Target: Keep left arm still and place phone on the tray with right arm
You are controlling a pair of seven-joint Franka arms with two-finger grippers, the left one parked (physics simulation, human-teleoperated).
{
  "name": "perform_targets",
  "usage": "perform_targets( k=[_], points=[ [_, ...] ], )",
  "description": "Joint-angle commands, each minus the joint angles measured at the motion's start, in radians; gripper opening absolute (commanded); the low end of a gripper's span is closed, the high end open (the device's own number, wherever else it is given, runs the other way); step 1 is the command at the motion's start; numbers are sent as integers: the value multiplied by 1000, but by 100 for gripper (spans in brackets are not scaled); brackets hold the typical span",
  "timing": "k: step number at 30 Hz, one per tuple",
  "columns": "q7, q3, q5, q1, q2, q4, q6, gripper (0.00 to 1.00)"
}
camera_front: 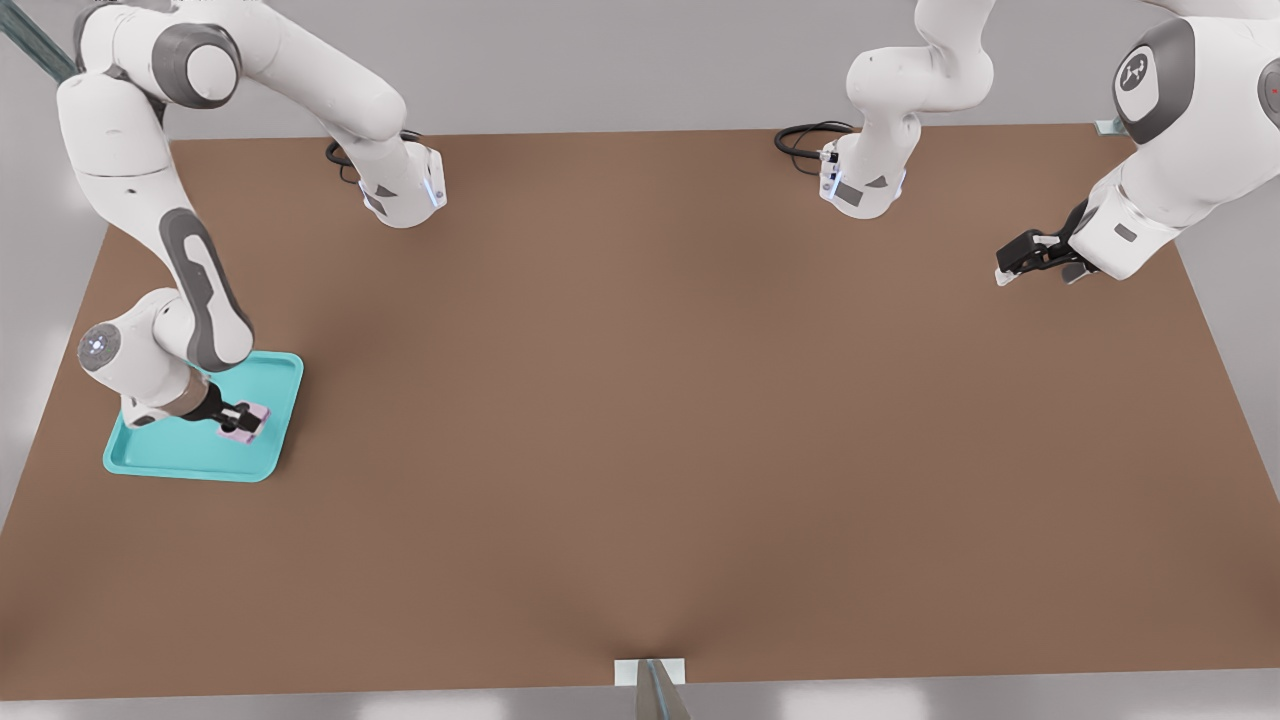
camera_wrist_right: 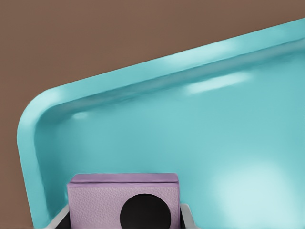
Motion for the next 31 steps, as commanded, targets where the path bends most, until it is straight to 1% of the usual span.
perform_targets(
  k=[1, 2, 3, 6, 7, 8, 9, 10, 12, 13, 14, 16, 17, 18, 19, 20, 23, 25, 27, 31],
  points=[
    [-355, -3, -22, -23, 34, 13, 13, 74],
    [-355, -1, -34, -32, 59, 29, 13, 76],
    [-353, -1, -34, -32, 59, 33, 11, 100],
    [-350, 7, -34, -29, 48, 66, 2, 100],
    [-347, 16, -34, -29, 19, 69, -4, 100],
    [-338, 31, -33, -18, -38, 126, -126, 100],
    [-332, 63, -31, -17, -41, 278, -331, 100],
    [-319, 115, -30, -11, -39, 434, -490, 100],
    [-186, 259, -62, -8, -41, 575, -658, 100],
    [-56, 377, -203, -3, -43, 611, -698, 100],
    [59, 467, -281, -6, -43, 620, -722, 100],
    [219, 599, -280, -14, -43, 612, -722, 100],
    [221, 576, -269, 38, -131, 605, -748, 100],
    [205, 303, -181, 272, -249, 580, -768, 100],
    [138, -19, -2, 519, -352, 554, -842, 100],
    [109, -303, 1, 779, -403, 554, -888, 100],
    [99, -286, 1, 781, -437, 556, -899, 100],
    [61, -271, 2, 781, -492, 507, -916, 100],
    [53, -257, 2, 781, -484, 488, -912, 100],
    [50, -259, 1, 781, -467, 493, -896, 100]
  ],
)
